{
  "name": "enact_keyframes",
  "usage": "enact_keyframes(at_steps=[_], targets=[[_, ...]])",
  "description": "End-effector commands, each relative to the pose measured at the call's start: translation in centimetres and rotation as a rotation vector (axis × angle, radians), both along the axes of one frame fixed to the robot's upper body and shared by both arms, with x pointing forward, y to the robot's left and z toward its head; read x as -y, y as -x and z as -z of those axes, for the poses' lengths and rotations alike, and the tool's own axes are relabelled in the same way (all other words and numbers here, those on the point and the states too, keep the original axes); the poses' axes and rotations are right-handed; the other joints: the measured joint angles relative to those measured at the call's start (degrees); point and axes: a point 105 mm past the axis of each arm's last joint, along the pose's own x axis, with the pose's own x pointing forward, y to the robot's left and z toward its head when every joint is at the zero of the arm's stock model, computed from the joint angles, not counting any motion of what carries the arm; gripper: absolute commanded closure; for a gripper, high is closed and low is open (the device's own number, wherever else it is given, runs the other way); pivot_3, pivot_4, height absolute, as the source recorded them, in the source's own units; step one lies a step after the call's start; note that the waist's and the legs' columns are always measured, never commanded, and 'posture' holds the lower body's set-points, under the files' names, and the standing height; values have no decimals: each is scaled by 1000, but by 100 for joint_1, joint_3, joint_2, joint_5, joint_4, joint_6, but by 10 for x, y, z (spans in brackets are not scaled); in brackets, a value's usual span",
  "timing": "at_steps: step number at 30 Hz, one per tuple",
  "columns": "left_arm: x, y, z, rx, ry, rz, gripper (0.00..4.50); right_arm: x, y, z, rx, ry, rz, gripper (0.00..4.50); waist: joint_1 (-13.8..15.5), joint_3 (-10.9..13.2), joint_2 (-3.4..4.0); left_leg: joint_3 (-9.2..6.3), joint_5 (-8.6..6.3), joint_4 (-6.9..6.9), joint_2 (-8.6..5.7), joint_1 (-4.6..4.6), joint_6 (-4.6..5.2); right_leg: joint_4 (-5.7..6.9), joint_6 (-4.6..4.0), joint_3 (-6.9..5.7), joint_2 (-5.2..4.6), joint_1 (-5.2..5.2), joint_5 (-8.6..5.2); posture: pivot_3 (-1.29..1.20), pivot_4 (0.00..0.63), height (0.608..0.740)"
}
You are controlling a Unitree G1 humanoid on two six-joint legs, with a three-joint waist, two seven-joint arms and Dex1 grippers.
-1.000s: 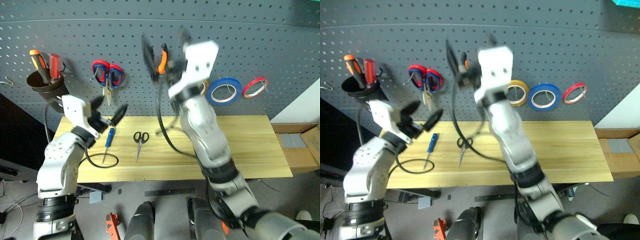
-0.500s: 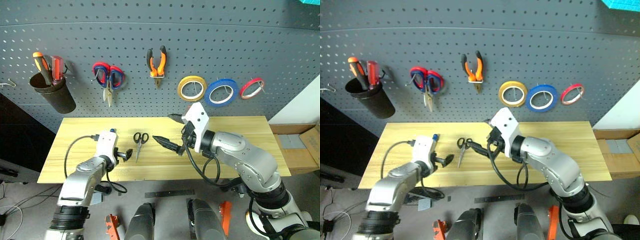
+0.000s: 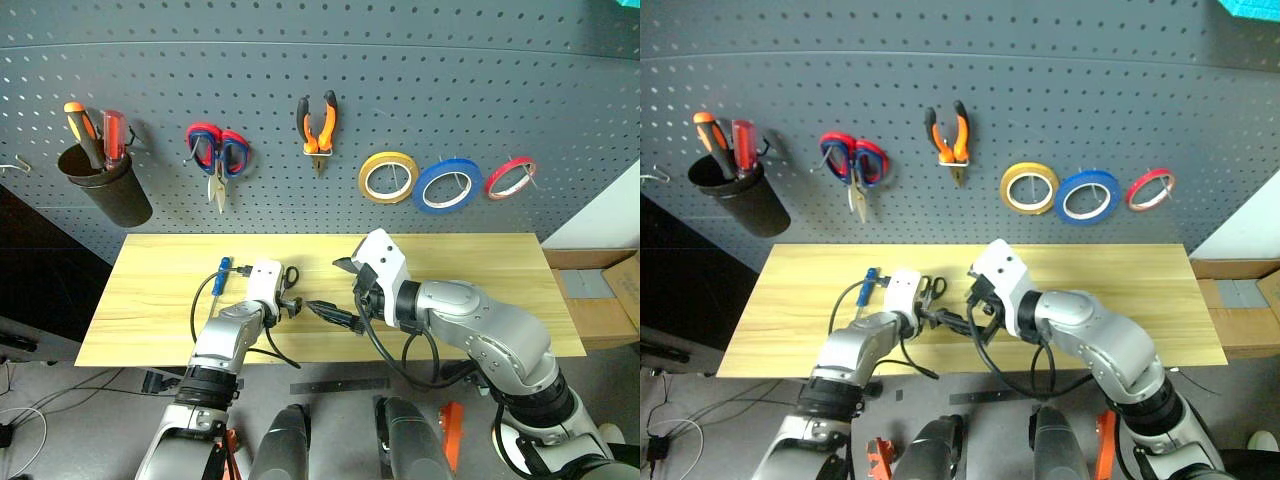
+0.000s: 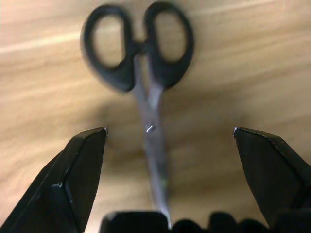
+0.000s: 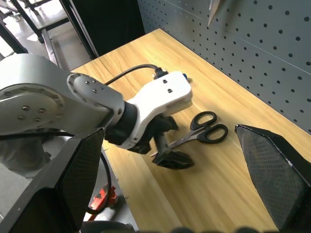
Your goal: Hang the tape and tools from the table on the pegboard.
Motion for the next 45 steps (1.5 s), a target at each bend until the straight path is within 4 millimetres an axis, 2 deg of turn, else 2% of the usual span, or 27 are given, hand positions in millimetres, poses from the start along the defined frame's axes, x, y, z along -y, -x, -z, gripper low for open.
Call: enact_keyframes(at_steps=[1, 6, 13, 14, 18, 21, 27, 29, 31, 34, 38, 45], targets=[[-4, -2, 5, -12, -4, -25, 0, -1, 5, -5, 19, 4, -16, 37, -3, 0, 0, 0, 0, 0, 0, 0, 0, 0, 0, 0, 0, 0, 0, -32, 264, 740], [-4, -4, 6, 0, -24, -11, 1600, 1, 7, 1, -7, 36, -18, 0, -4, 0, 0, 0, 0, 0, 0, 0, 0, -1, 1, 0, 0, 2, 0, -47, 264, 740], [-8, -6, 5, 28, -21, -20, 4149, 9, 0, 2, -16, 50, 39, 0, -7, 0, 0, -1, 0, 0, 0, 0, 0, -3, 1, -1, -1, 3, 0, -61, 258, 740], [-8, -6, 4, 36, -9, -18, 4363, 10, -1, 2, -17, 51, 45, 0, -10, 0, 0, -1, 0, 0, 0, 0, 0, -3, 1, -1, -1, 3, 0, -61, 258, 740], [-9, -5, -6, 83, 36, 4, 4363, 12, -4, -1, -10, 48, 57, 0, -18, 0, 0, 0, 0, -1, 0, -1, -1, -5, 1, -2, -1, 2, 0, -64, 252, 740], [-16, -1, -14, 121, 59, -13, 4363, 12, -6, -9, 31, 42, 51, 0, -42, 0, 0, 0, -1, -3, 0, -3, -2, -9, 1, -1, -1, 1, 0, -62, 249, 740], [-32, 18, -35, 231, 52, -70, 4363, 13, -4, -29, 184, 46, -3, 0, -64, 0, 0, -2, -3, -5, 1, -7, -5, -16, 1, -3, -1, -1, -1, -62, 247, 740], [-36, 27, -54, 316, 59, -91, 4363, 16, -1, -36, 222, 43, -37, 0, -64, 0, 0, -1, -4, -5, 2, -8, -6, -20, 2, -3, -1, 0, -1, -61, 246, 740], [-37, 33, -64, 360, 56, -94, 4363, 18, 1, -39, 241, 41, -57, 0, -61, 0, 0, 0, -6, -6, 2, -10, -8, -28, 2, -2, -2, 1, -1, -59, 244, 740], [-36, 45, -105, 584, 9, -40, 4363, 21, 7, -48, 329, 34, -120, 0, -47, 0, 0, -2, -7, -7, 4, -12, -9, -36, 2, -6, -1, 2, -1, -57, 241, 740], [-42, 58, -130, 722, -51, -13, 4363, 23, 10, -52, 362, 25, -177, 0, -25, 0, 1, 1, -8, -15, 7, -12, -9, -70, 3, -6, 0, 13, 1, -53, 239, 740], [-40, 69, -179, 935, -85, 22, 4363, 33, -6, -61, 361, 2, -128, 0, 13, 0, 0, 2, -9, -14, 6, -16, -7, -74, 3, -7, 0, 14, 2, -36, 228, 740]])
